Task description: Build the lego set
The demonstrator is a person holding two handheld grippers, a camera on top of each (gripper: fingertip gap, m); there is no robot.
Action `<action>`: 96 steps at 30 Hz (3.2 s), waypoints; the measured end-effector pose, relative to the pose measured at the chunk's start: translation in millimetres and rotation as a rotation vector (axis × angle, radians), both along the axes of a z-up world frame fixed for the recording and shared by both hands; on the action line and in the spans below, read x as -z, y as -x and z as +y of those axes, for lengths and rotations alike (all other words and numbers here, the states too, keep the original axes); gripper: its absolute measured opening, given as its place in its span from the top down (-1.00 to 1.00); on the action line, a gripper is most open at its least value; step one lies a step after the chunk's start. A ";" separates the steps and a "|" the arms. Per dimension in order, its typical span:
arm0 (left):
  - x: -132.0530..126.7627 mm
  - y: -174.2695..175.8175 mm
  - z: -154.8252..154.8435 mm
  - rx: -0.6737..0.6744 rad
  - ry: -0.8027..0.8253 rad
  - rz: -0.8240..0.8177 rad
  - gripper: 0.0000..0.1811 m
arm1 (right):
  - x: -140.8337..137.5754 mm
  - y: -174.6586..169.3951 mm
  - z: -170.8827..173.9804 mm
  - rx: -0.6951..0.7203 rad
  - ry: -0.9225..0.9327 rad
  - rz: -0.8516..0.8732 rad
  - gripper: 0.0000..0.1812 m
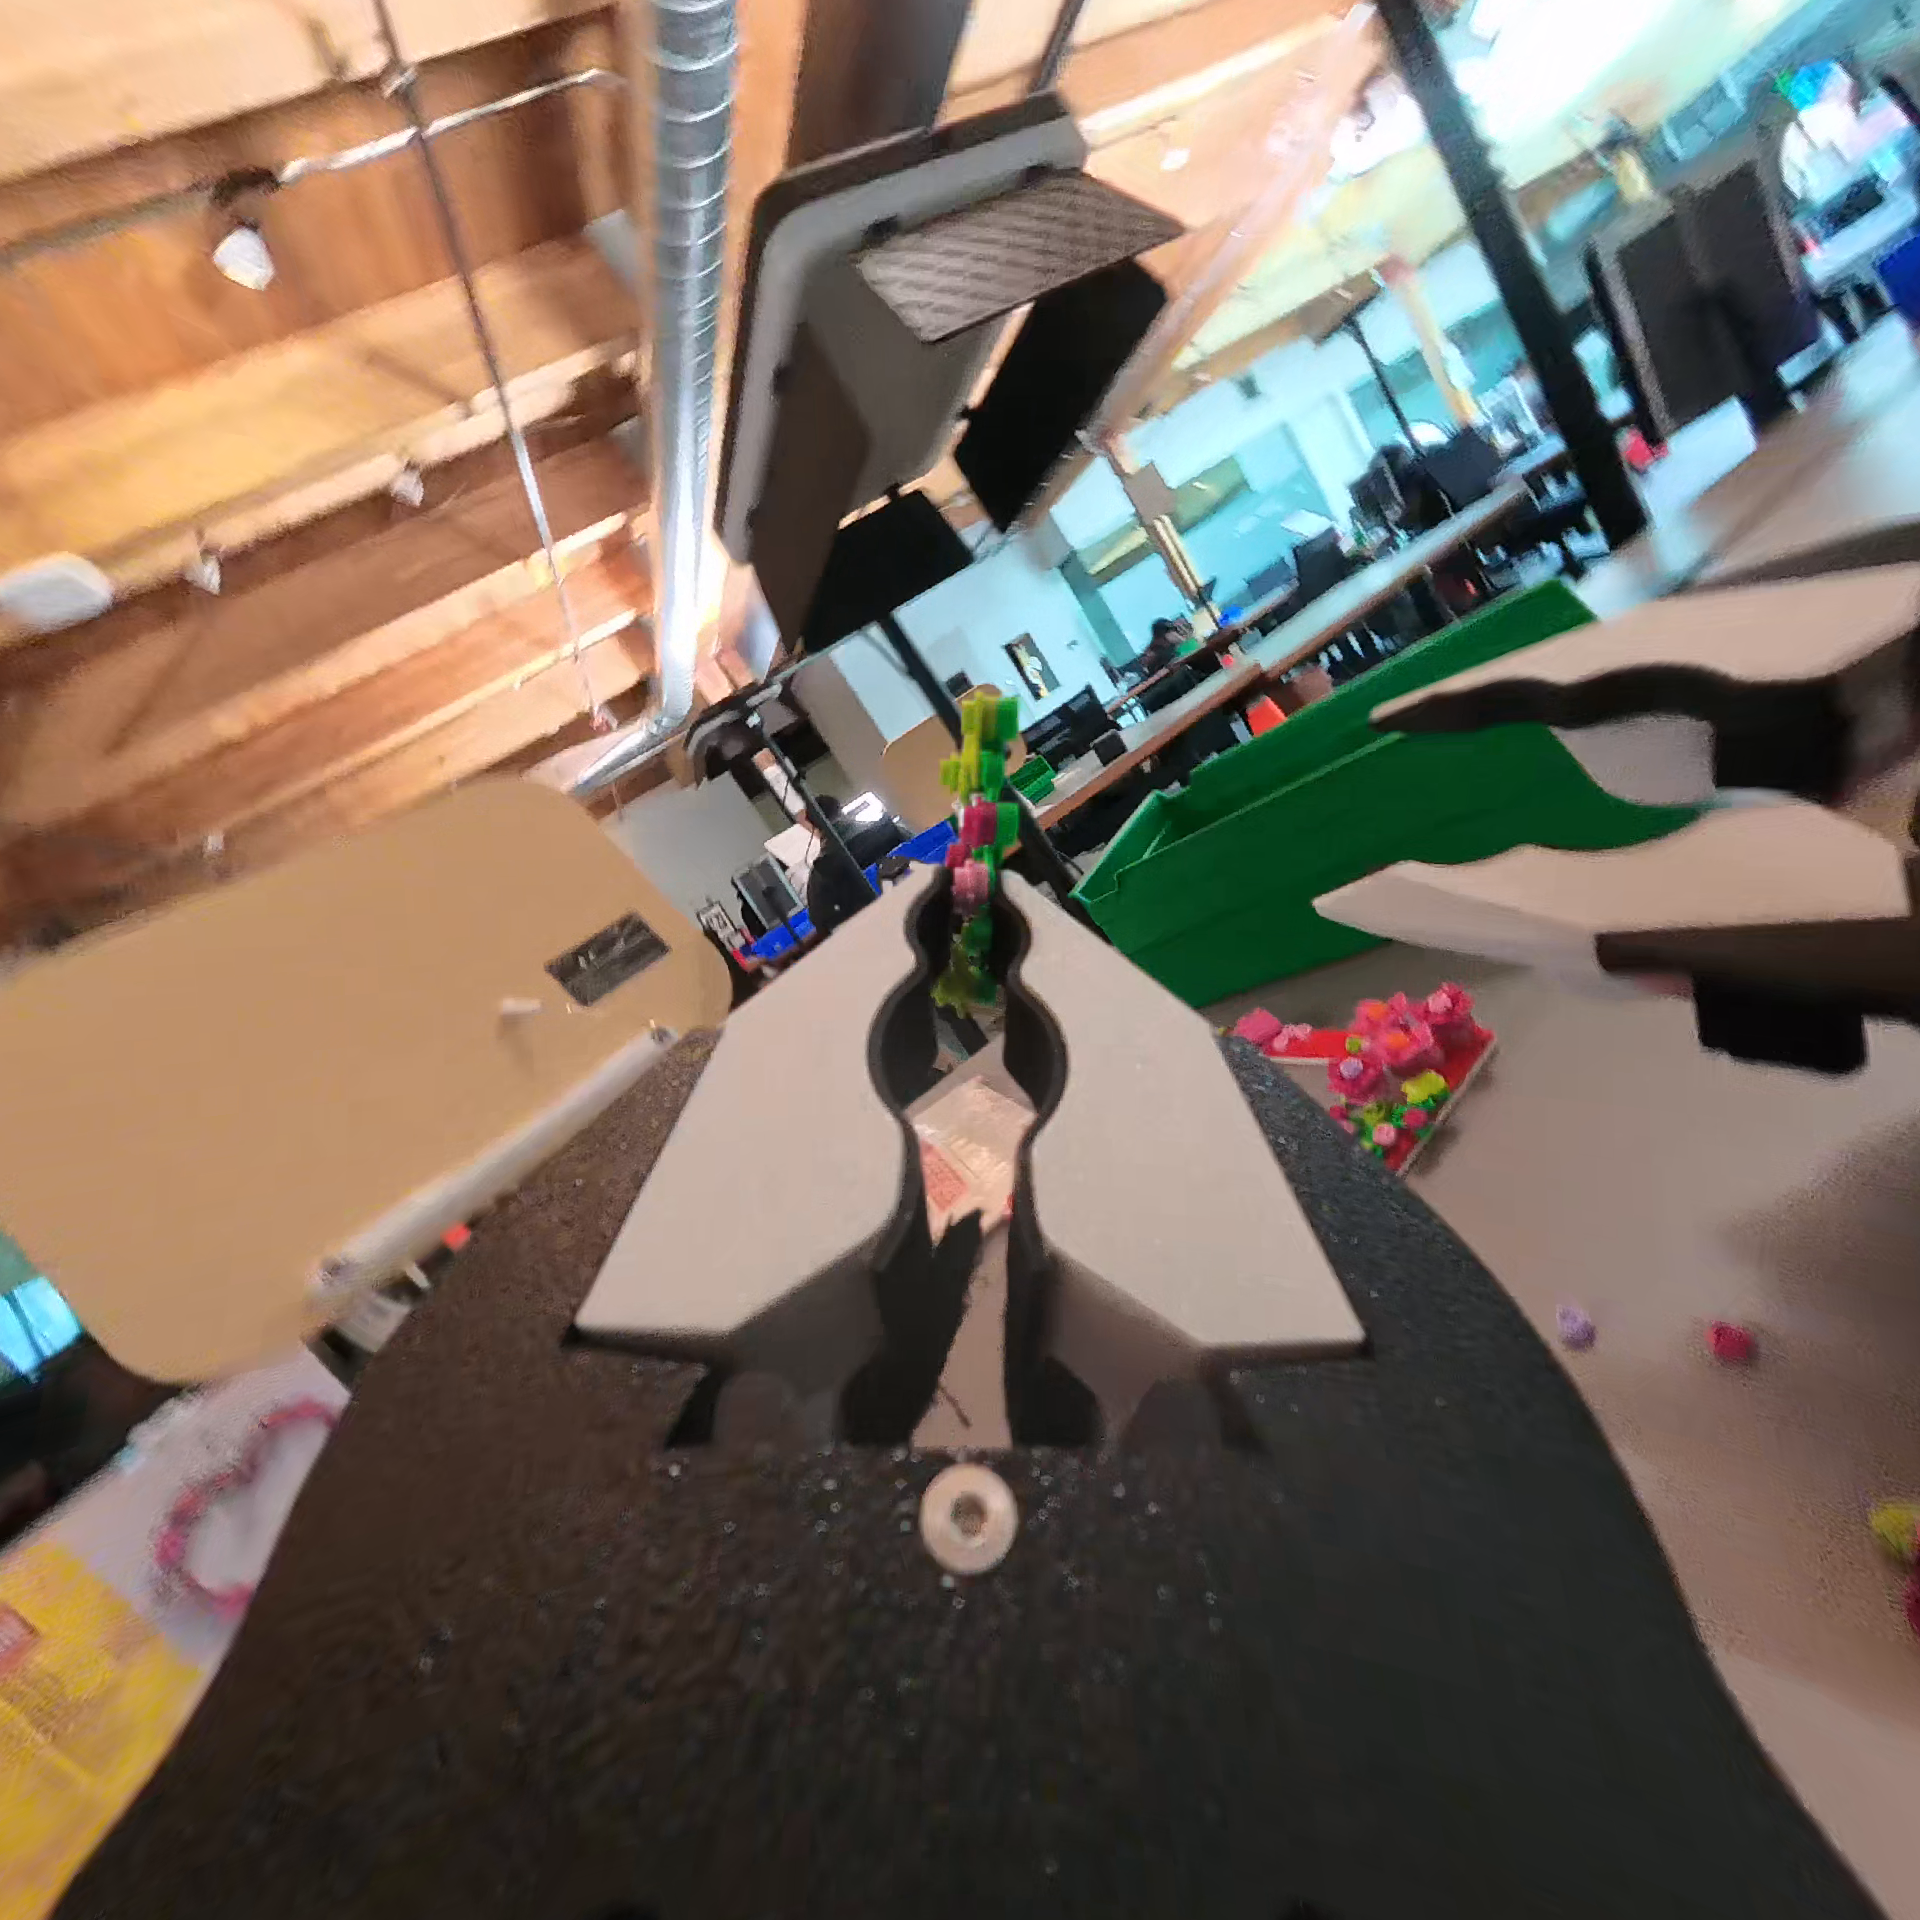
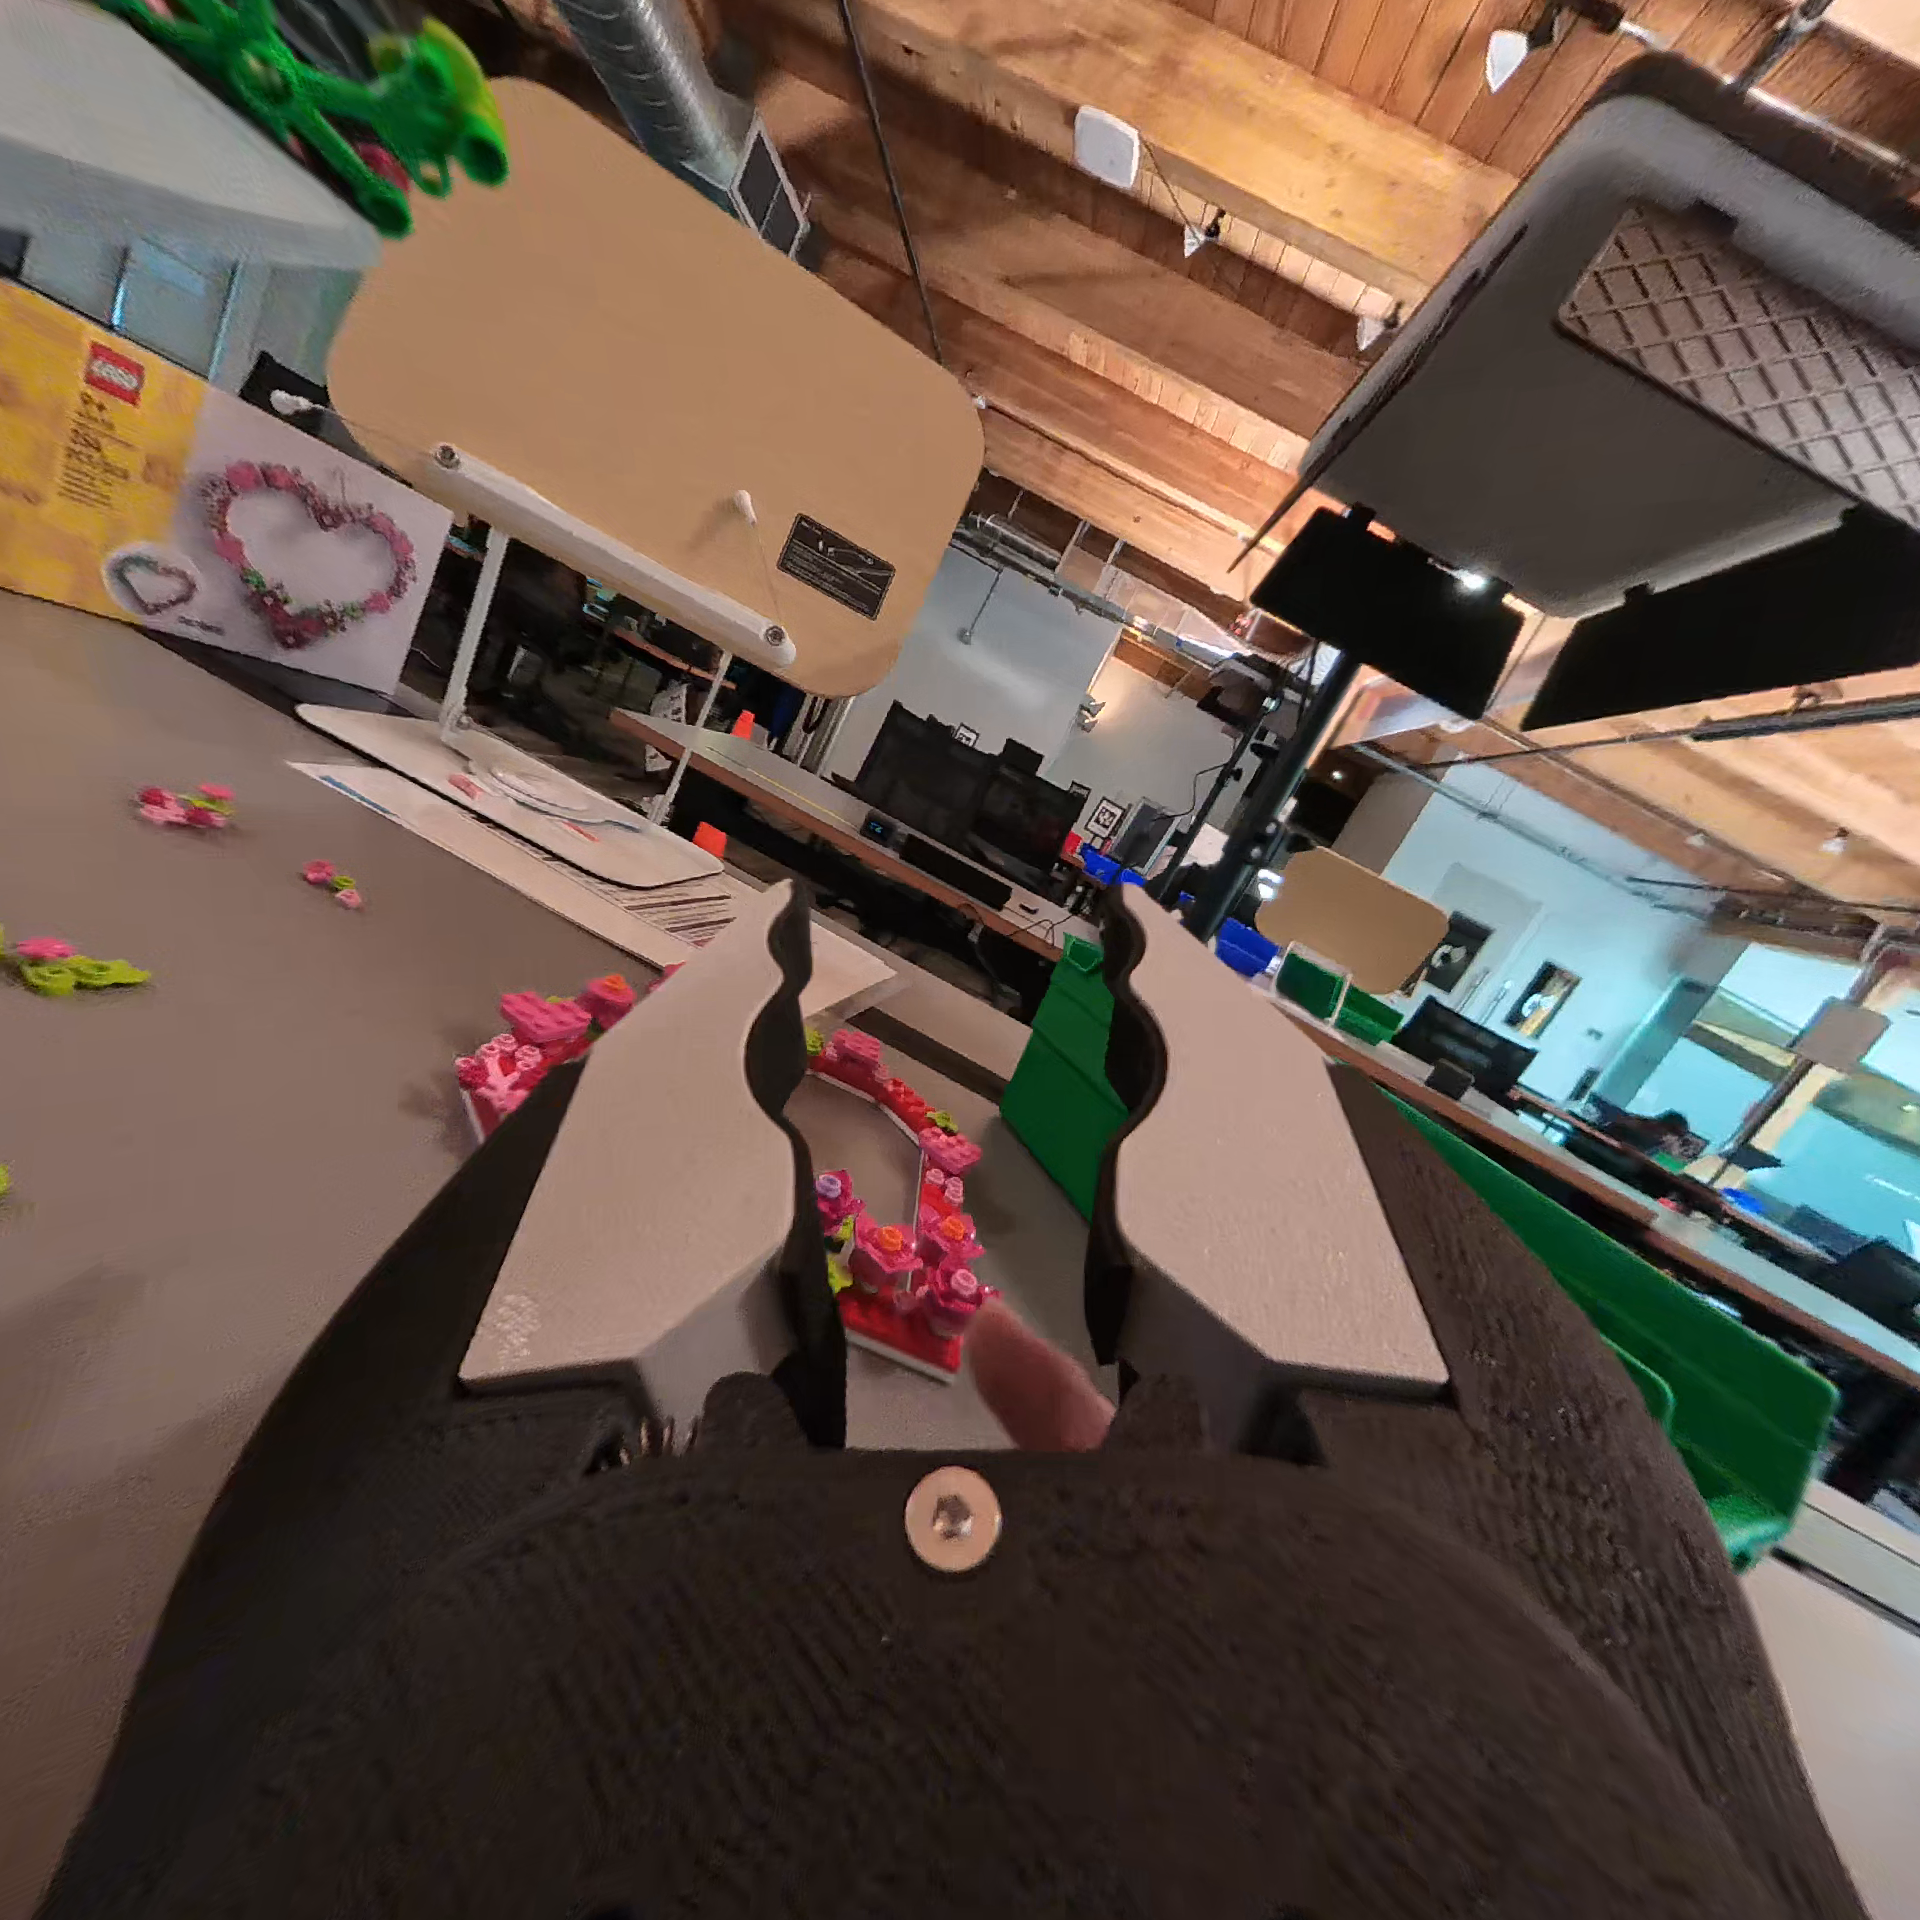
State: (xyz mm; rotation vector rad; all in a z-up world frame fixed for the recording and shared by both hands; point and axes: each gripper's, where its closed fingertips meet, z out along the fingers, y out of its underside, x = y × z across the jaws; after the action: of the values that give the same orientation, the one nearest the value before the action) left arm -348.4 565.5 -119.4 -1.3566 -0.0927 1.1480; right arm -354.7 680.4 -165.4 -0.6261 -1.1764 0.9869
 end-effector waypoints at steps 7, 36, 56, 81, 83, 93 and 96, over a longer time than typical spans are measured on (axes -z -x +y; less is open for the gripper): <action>37.8 15.7 17.1 0.073 -0.046 -0.088 0.95 | -12.2 30.1 -3.1 -0.017 0.022 0.077 0.39; 52.7 16.8 2.2 0.141 -0.128 -0.282 0.96 | 6.6 36.4 27.2 0.118 0.167 -0.040 0.64; 117.7 -28.9 4.9 0.465 0.729 -0.032 0.96 | 88.4 -75.9 -82.3 -0.938 -0.294 -0.662 0.69; 165.8 -33.2 7.6 0.600 0.857 -0.159 0.95 | 116.2 -101.2 -92.0 -0.952 -0.433 -0.750 0.77; 167.6 -35.6 7.6 0.607 0.867 -0.156 0.95 | 115.9 -104.6 -92.2 -0.965 -0.494 -0.690 0.74; 171.8 -40.6 6.3 0.639 0.907 -0.165 0.95 | 122.9 -100.8 -93.2 -0.632 -1.314 -0.161 0.85; 172.8 -41.7 6.5 0.645 0.915 -0.167 0.96 | 126.2 -97.5 -93.4 -0.576 -1.391 -0.155 0.84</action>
State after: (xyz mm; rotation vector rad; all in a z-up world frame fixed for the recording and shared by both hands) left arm -306.7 572.0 -292.2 -2.0632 0.7866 0.5035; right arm -257.1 587.0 -291.6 0.7919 -1.8676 0.3507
